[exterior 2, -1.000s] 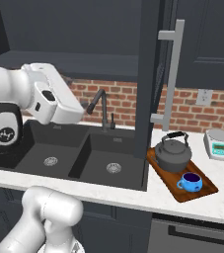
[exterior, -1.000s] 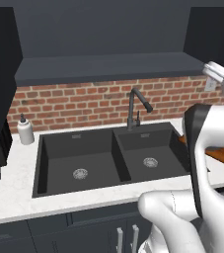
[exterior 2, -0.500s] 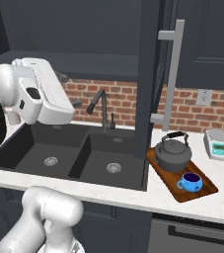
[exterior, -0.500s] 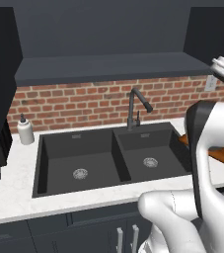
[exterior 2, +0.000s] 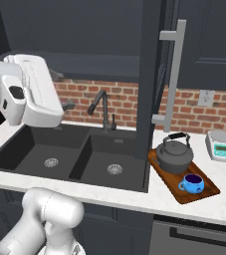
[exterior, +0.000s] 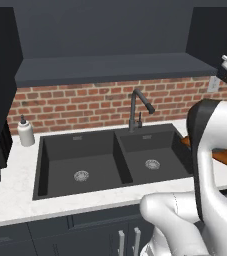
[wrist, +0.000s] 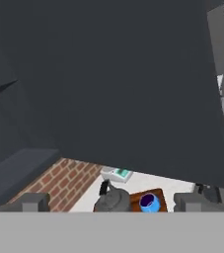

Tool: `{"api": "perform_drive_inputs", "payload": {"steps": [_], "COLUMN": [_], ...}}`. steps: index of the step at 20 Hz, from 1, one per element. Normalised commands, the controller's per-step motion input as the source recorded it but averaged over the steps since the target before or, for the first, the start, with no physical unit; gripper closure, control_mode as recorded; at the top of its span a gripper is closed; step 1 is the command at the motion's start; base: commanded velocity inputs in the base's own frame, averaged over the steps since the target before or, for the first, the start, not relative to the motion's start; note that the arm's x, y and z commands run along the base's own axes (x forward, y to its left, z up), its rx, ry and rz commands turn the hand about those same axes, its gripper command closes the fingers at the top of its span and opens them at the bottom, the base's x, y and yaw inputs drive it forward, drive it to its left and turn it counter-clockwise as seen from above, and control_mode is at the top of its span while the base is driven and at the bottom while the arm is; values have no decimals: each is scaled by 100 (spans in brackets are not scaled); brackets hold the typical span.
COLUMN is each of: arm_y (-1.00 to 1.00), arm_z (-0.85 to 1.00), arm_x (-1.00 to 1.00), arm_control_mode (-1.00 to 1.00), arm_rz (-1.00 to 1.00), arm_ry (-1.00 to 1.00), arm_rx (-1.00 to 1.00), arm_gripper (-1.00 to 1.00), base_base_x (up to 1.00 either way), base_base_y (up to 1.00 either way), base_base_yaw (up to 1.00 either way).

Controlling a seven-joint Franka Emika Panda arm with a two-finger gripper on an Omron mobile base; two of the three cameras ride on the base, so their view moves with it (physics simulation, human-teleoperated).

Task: Pick the kettle from the counter and place it on the tray. Then pick the mug from the cabinet and place it on the tray. Then close the cabinet doors.

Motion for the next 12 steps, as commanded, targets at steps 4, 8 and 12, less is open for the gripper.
{"api": "perform_drive_inputs", "payload": {"steps": [4, 8, 12], "arm_y": [7, 7, -12], "arm_z": [6, 1, 0], "arm_x": [-21, -27, -40], "arm_control_mode": [-100, -100, -100], "arm_rz": [-6, -4, -6], "arm_ry": [0, 0, -6], "arm_rx": [0, 0, 0], "arm_gripper": [-100, -100, -100], "base_base_x": [0, 0, 0], "base_base_y": [0, 0, 0], "base_base_yaw": [0, 0, 0]}}
